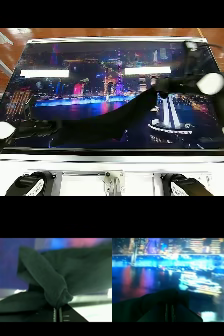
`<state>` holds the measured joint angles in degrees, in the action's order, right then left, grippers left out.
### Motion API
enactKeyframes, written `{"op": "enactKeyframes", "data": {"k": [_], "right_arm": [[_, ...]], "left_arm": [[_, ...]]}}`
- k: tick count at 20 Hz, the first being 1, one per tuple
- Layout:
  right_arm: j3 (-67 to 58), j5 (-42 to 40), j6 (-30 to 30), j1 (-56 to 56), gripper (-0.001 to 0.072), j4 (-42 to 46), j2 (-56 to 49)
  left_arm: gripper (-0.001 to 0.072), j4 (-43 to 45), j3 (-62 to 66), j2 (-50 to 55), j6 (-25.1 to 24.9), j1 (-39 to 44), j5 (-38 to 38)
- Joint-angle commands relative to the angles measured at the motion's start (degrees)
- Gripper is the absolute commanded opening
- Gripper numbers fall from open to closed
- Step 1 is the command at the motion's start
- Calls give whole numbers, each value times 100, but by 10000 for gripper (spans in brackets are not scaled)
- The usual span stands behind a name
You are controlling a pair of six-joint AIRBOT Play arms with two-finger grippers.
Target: Fold the shirts.
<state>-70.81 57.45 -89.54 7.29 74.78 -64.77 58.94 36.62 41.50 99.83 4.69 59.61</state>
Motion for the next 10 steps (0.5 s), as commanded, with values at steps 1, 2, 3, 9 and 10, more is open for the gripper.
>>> {"op": "enactKeyframes", "data": {"k": [1,2,3,9,10], "right_arm": [[184,-1134,-24,9,65,-1176,-1272],[186,-1141,-24,9,66,-1294,-1572],[186,-1110,-24,9,66,-1344,-1794],[184,-909,-17,9,66,-1440,-2063],[184,-798,11,9,66,-1453,-2065]], "left_arm": [[39,-369,-205,826,-61,-2,-1478],[39,-372,-205,1154,-188,-2,-1512],[39,-372,-205,1456,-269,-2,-1512],[665,-201,-59,2103,-382,-192,-955],[664,59,201,2024,-581,-466,-446]]}}
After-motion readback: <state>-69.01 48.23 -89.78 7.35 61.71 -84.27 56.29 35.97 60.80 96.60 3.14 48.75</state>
